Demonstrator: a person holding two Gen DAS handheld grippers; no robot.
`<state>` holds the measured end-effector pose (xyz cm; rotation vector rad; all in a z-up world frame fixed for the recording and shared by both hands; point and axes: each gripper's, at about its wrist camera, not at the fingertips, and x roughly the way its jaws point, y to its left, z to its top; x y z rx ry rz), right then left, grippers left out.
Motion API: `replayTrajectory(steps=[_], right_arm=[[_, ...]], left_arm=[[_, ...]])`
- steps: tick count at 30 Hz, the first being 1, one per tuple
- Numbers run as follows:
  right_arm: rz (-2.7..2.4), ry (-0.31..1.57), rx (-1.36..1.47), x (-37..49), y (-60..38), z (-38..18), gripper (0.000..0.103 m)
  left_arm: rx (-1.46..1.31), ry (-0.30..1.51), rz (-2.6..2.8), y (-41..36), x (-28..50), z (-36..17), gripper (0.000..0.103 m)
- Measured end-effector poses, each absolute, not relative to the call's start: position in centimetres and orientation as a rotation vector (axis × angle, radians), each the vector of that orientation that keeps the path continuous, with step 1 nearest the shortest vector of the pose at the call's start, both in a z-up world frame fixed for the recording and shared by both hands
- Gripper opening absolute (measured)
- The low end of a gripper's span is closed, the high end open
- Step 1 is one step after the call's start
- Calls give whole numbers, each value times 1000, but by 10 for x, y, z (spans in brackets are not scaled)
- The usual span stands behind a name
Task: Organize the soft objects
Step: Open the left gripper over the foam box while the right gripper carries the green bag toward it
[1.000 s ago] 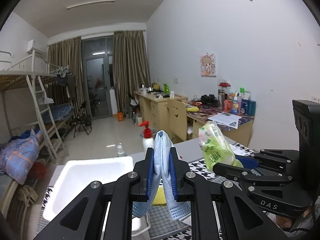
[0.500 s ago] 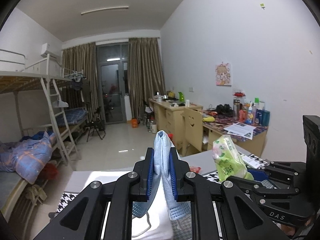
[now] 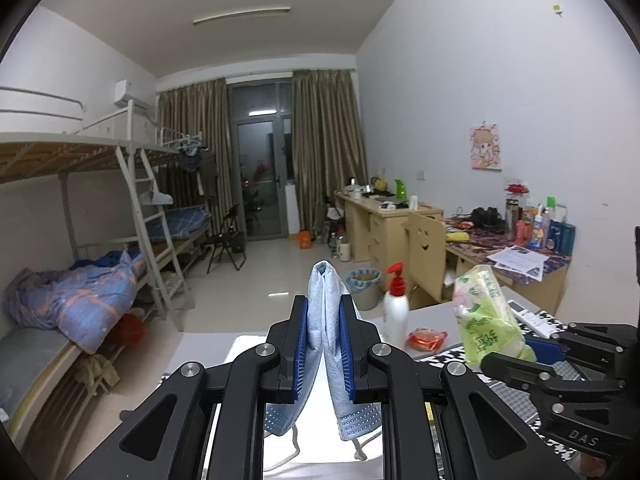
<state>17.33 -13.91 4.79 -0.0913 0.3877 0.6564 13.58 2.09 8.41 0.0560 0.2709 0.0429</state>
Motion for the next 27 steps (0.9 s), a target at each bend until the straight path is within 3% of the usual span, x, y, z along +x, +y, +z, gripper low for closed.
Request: replayTrajectory(steps=[15, 20, 23, 27], right_arm=[[665, 418, -104, 180, -124, 44, 29], [658, 431, -104, 183, -121, 43, 29], [655, 438, -106, 185, -118, 42, 29], [651, 451, -112, 187, -112, 41, 29]], left_arm=[[40, 368, 100, 42, 162, 64, 20], [24, 413, 111, 50, 171, 53, 62], [-9, 403, 135, 59, 168, 53, 81], [-27, 381, 141, 63, 163, 55, 93]])
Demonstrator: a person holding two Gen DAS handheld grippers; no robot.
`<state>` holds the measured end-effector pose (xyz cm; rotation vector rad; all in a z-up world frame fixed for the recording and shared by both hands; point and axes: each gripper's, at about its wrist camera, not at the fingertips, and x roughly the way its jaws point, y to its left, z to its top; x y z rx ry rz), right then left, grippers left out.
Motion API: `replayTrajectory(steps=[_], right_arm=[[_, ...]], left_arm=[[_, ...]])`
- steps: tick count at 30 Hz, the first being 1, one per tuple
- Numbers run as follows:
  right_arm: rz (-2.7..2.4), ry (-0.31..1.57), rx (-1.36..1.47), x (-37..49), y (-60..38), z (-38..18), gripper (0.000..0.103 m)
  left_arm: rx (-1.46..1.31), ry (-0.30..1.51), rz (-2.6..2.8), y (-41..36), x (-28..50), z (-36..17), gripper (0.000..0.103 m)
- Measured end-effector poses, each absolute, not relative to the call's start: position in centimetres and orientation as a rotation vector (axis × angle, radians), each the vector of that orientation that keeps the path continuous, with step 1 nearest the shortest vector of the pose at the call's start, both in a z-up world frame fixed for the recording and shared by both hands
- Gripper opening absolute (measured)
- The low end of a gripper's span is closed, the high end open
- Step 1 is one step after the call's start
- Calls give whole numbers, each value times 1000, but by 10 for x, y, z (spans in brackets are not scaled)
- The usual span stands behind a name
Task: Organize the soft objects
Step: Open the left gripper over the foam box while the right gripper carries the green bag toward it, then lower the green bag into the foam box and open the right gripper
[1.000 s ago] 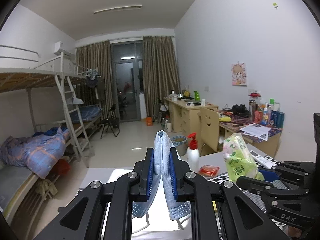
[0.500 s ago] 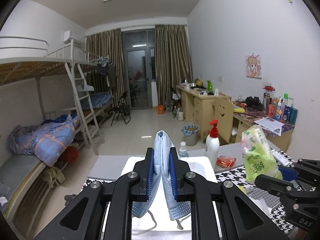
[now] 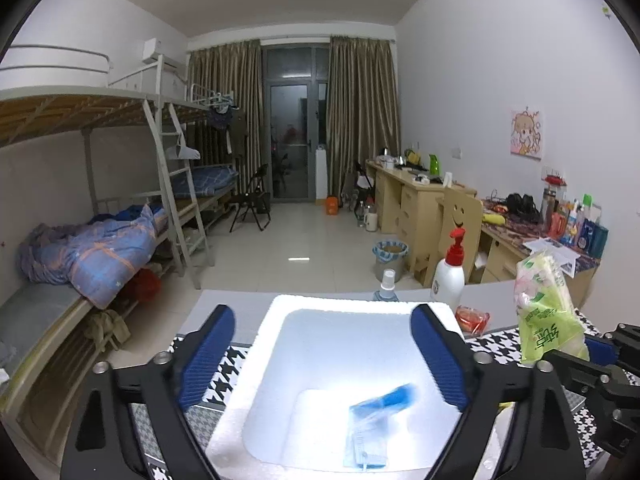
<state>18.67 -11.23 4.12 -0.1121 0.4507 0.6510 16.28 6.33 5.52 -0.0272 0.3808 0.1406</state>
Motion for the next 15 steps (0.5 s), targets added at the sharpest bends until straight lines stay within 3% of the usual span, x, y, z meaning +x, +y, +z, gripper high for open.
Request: replayTrajectory(steps=[4, 15], right_arm=[[673, 439, -113, 186, -108, 41, 29], [702, 470, -111, 198, -90, 41, 29]], left_arm=[[-34, 361, 137, 65, 156, 57, 101], [-21, 331, 175, 75, 144, 61, 102]])
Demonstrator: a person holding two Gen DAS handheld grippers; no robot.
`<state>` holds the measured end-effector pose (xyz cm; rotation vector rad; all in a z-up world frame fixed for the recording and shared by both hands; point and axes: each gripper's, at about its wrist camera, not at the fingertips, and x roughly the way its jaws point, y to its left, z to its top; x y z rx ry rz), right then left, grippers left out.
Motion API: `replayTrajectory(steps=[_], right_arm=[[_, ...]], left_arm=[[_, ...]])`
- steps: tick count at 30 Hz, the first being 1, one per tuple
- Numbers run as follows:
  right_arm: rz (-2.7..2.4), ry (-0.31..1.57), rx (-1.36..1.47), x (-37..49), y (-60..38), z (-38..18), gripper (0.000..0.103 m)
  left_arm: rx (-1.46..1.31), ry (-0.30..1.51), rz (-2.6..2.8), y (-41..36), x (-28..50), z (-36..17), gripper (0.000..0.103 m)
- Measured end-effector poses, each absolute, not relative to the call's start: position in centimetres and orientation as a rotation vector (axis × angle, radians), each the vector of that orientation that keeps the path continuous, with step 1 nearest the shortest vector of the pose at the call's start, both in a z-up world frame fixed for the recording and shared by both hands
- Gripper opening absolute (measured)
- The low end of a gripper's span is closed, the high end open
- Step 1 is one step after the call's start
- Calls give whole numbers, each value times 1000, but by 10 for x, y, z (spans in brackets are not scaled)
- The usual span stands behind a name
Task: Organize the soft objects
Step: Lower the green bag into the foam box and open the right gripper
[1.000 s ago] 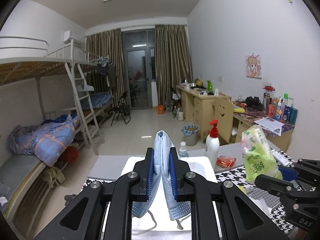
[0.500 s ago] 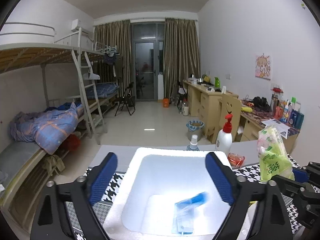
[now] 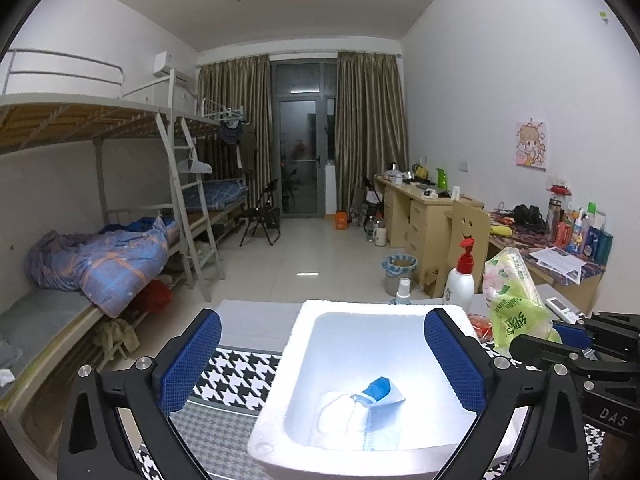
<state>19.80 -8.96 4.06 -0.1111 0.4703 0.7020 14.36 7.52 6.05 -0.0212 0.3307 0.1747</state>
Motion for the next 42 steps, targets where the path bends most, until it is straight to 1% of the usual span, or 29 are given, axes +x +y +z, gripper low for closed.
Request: replayTrajectory(steps=[25, 27, 28, 29, 36, 40, 42], right_arm=[[800, 528, -160, 211, -47, 34, 29], [799, 532, -172, 212, -43, 33, 40], [795, 533, -173, 214, -42, 32, 51], [795, 532, -171, 215, -41, 32, 59], [788, 529, -155, 213, -46, 33, 61], [766, 520, -131, 212, -57, 36, 70], [751, 508, -122, 210, -63, 39, 71]], left_arm=[[-30, 328, 214, 100, 131, 52, 102], [-35, 328, 218, 102, 130, 51, 102], [-37, 330, 219, 103, 129, 51, 102], [-37, 332, 219, 103, 129, 50, 102], [-40, 335, 215, 101, 130, 50, 102], [-37, 334, 206, 97, 129, 50, 102], [-33, 331, 203, 94, 127, 50, 102]])
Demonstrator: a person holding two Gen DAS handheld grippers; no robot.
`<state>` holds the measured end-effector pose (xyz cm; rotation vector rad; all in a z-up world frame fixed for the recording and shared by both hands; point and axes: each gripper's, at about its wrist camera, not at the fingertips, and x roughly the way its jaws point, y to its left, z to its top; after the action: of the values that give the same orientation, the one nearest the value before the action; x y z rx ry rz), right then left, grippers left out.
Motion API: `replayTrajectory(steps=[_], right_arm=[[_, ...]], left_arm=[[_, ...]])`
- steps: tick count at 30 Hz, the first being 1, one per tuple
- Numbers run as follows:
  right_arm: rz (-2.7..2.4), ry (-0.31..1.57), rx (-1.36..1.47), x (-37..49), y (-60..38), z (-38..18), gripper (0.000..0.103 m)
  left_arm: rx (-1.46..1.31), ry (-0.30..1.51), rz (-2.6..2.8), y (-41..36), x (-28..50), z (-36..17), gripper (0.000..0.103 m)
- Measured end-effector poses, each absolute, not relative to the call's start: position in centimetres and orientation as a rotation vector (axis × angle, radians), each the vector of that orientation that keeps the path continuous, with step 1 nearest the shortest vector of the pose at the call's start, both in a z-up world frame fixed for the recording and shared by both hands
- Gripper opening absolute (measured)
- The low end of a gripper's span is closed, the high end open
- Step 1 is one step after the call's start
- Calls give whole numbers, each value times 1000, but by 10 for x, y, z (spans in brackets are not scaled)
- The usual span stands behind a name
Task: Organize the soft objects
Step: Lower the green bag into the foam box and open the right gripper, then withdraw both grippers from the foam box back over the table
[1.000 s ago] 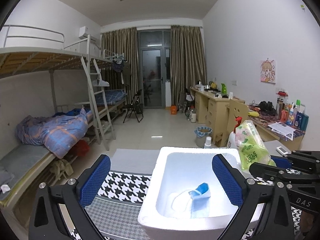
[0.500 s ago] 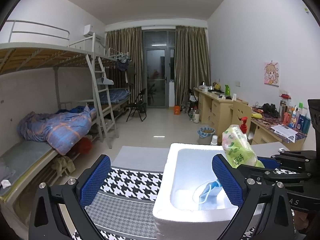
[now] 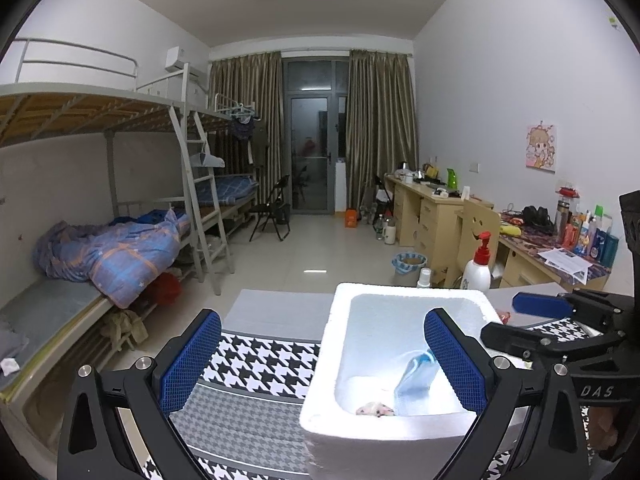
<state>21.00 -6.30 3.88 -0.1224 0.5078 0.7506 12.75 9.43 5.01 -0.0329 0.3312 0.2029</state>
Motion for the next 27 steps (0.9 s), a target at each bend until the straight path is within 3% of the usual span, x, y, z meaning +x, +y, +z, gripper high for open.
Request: replayTrajectory(steps=[18, 22, 27], right_arm=[[674, 466, -80, 199, -99, 45, 72], [641, 435, -67, 196, -108, 47, 86], [603, 409, -53, 194, -120, 49, 92]], left_arm=[[-7, 315, 128, 66, 122, 61, 102], [-8, 312, 99, 60, 121, 62, 102], [-1, 313, 86, 51, 122, 63, 102]])
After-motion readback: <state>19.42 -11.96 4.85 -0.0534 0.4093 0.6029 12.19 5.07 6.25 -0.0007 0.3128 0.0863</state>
